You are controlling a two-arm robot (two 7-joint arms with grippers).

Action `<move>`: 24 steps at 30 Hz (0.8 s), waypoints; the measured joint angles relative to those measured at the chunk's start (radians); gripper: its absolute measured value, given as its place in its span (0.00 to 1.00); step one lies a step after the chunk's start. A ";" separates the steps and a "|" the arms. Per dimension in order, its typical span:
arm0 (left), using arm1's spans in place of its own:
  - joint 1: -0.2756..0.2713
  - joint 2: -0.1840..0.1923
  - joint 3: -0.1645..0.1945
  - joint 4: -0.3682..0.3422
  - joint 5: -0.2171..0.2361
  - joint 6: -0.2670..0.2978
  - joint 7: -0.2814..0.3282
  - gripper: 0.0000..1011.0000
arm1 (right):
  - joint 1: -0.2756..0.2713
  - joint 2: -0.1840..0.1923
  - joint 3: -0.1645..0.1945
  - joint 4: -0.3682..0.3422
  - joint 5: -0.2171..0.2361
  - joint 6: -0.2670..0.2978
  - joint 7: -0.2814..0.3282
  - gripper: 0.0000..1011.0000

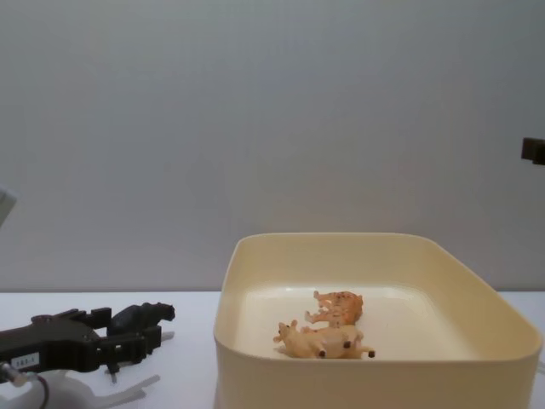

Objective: Pick up the toy alternately with two hands and place it into the central storage box.

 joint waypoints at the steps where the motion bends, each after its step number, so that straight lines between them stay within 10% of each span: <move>1: 0.000 0.000 0.000 0.001 0.000 0.000 -0.001 0.99 | 0.000 0.000 0.000 0.000 0.000 0.000 0.000 0.99; 24: -0.050 -0.031 0.011 0.060 0.020 0.002 0.001 0.99 | 0.000 0.000 0.000 0.000 0.000 0.000 0.000 0.99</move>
